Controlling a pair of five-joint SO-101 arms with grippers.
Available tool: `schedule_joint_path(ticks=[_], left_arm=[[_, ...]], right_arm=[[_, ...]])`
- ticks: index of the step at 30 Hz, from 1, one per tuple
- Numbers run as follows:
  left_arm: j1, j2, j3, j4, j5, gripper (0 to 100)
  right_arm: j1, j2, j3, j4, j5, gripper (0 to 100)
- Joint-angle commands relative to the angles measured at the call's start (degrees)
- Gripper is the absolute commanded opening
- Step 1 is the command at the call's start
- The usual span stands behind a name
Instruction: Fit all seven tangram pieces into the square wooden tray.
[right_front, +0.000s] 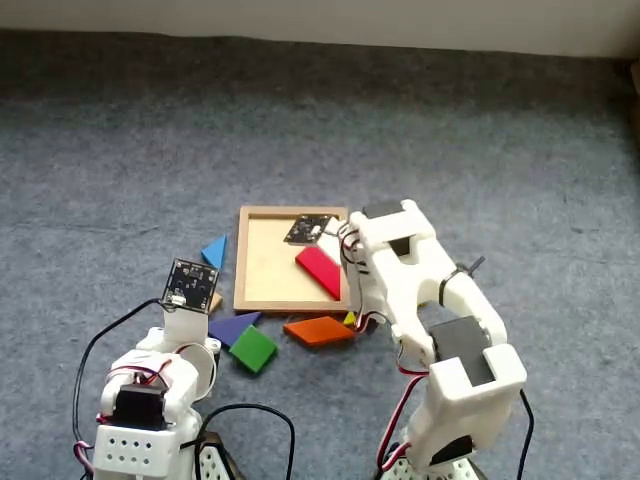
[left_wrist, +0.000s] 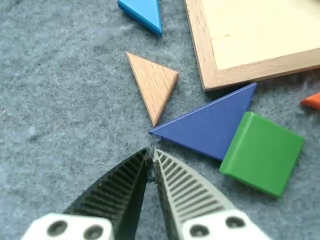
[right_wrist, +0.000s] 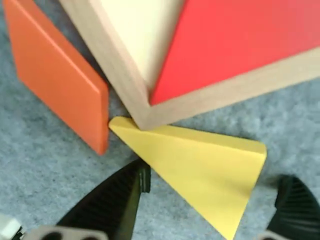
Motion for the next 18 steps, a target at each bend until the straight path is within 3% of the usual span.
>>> schedule_joint_path(ticks=[1,11,18], left_arm=[[-0.8,-0.5,1.1,0.3,0.4,1],[-0.8,-0.5,1.1,0.3,0.4,1],[-0.8,-0.5,1.1,0.3,0.4,1]], right_arm=[[0.6,0.9,0.1,-2.9,0.3,37.4],[4.2,0.6,0.0,-2.7,0.2,11.5],[7.3,0.5,0.1,-0.6,0.4,9.2]])
